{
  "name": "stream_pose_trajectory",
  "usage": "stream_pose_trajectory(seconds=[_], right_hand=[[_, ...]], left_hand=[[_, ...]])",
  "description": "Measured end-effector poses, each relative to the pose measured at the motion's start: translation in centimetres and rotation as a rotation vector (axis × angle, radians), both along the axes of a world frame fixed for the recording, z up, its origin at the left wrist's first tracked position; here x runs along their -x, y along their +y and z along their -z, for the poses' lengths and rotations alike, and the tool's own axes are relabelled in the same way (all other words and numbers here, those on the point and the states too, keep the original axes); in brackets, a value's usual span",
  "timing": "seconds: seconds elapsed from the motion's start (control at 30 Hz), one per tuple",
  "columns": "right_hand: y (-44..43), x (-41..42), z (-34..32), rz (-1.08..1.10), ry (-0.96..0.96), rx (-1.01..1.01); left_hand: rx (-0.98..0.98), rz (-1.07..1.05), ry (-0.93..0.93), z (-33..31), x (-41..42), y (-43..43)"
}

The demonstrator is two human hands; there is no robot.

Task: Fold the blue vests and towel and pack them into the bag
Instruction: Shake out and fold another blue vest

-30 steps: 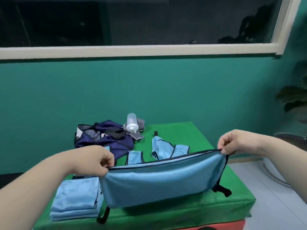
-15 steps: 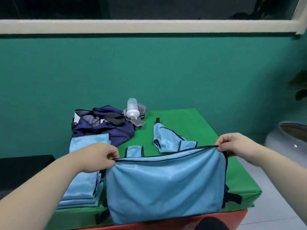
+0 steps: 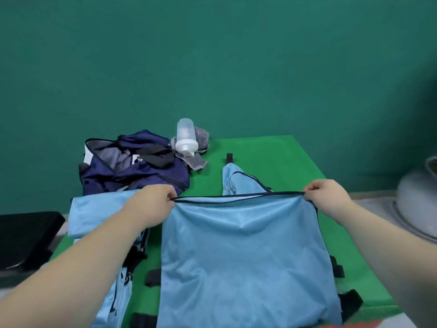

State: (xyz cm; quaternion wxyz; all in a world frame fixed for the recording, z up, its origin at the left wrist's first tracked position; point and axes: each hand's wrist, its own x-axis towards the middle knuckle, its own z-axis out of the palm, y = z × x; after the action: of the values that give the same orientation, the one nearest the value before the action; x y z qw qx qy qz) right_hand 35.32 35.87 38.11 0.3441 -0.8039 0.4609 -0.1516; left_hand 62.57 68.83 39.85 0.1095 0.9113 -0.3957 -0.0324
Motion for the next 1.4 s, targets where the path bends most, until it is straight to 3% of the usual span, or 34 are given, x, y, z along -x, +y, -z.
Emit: stream_pose_trajectory(seconds=[0.3, 0.43, 0.57, 0.7, 0.9, 1.1, 1.23, 1.4], right_hand=[[-2.9, -4.5, 6.8, -0.077, 0.281, 0.083], [-2.7, -4.4, 7.9, -0.105, 0.35, 0.192], [-0.3, -3.0, 6.9, -0.154, 0.288, 0.318], [4.5, 0.7, 6.3, -0.26, 0.136, 0.307], [11.5, 7.9, 9.3, -0.517, -0.036, 0.44], [14.3, 14.2, 12.4, -0.579, 0.056, 0.514], [14.0, 15.8, 13.5, -0.591, 0.231, 0.509], [12.8, 15.8, 13.1, -0.545, 0.265, 0.468]], left_hand=[[-0.162, -0.101, 0.056, 8.2, -3.9, -4.0], [-0.264, -0.121, -0.109, 9.6, -3.3, -4.3], [-0.148, -0.044, -0.203, 9.0, 0.2, -3.6], [-0.008, 0.052, -0.071, 8.3, 5.5, -0.7], [-0.025, 0.264, 0.062, 10.1, 12.3, 6.8], [-0.093, 0.346, -0.109, 12.8, 15.5, 12.8], [-0.157, 0.3, -0.11, 13.5, 15.7, 13.9], [-0.162, 0.28, -0.159, 13.5, 15.1, 13.1]])
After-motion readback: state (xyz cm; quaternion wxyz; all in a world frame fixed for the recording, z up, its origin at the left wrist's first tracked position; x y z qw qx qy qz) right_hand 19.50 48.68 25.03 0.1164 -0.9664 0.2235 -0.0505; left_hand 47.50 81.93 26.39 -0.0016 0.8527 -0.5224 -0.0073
